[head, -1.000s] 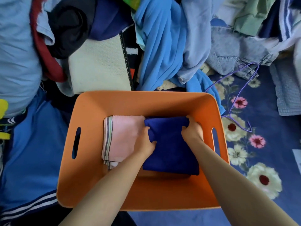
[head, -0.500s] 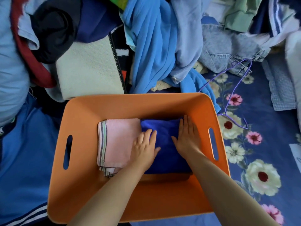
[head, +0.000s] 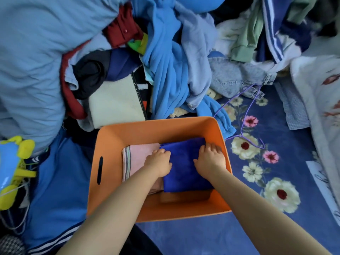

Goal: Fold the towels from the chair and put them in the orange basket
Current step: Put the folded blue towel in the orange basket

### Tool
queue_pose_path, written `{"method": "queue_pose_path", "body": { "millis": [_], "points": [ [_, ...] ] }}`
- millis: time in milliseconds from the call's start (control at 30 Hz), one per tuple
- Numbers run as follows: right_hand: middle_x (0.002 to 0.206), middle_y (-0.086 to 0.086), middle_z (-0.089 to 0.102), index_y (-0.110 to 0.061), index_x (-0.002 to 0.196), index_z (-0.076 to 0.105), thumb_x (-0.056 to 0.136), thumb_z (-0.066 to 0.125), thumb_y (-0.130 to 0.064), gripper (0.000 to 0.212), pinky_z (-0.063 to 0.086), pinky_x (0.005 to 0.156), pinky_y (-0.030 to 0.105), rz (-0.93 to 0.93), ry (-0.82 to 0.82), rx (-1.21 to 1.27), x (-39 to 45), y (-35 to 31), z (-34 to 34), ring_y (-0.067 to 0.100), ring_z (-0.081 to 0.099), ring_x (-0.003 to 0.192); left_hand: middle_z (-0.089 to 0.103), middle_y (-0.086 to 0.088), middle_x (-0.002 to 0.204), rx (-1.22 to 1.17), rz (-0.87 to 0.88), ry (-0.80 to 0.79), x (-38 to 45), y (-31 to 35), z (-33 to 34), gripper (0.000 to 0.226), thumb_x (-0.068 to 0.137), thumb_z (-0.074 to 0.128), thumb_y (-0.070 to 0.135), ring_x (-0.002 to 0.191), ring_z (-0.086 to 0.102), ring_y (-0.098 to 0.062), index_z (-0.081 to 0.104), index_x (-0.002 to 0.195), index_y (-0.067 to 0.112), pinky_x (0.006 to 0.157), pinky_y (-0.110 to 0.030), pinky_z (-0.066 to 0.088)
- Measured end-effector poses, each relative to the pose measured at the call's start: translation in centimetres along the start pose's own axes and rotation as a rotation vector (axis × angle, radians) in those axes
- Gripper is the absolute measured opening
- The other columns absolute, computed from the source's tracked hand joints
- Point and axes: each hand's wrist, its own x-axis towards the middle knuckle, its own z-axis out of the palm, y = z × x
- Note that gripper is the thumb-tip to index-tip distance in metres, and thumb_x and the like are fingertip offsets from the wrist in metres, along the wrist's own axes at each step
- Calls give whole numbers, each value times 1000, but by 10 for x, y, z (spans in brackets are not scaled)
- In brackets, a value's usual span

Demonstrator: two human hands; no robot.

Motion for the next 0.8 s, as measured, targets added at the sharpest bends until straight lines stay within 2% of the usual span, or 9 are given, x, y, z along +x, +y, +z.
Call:
{"method": "queue_pose_path", "body": {
  "millis": [133,267,400,633,733,800],
  "points": [
    [156,15,8,-7,145,19,100,28,-28,51,8,117,46,-26,133,-72,-49,10,-50,31,7,145,42,-11,138,24,-16,108,-53,24,-48,40,97,40,28,129,40,-30,43,133,10,101,-40,38],
    [136,17,39,-4,132,39,93,36,-9,39,32,105,43,-58,306,-72,-101,28,-103,33,38,128,48,-13,131,51,1,210,-112,52,-85,36,96,40,27,123,45,-31,50,126,9,97,-39,40],
    [128,17,44,-2,123,46,94,35,-5,31,41,92,42,-198,437,-90,-177,51,-142,33,45,119,51,-14,127,86,3,350,-187,82,-113,34,96,41,27,119,49,-32,54,119,6,92,-39,42],
    [123,14,47,-7,127,42,93,38,-7,35,43,78,39,-321,632,-84,-291,76,-147,32,47,113,50,-11,131,132,-62,503,-299,122,-115,36,93,42,24,123,46,-31,53,126,13,97,-41,39],
    [122,13,49,-6,124,44,93,38,-11,31,41,73,36,-309,689,-88,-339,91,-136,32,48,111,48,-11,134,175,-47,515,-341,144,-105,37,94,41,25,126,43,-31,52,127,13,100,-42,37],
    [125,12,48,-7,124,46,93,39,-12,32,44,75,37,-278,718,-92,-375,103,-127,31,48,113,49,-11,134,210,-7,532,-367,160,-98,36,94,40,26,127,42,-31,52,126,13,101,-42,36]
  ]
}}
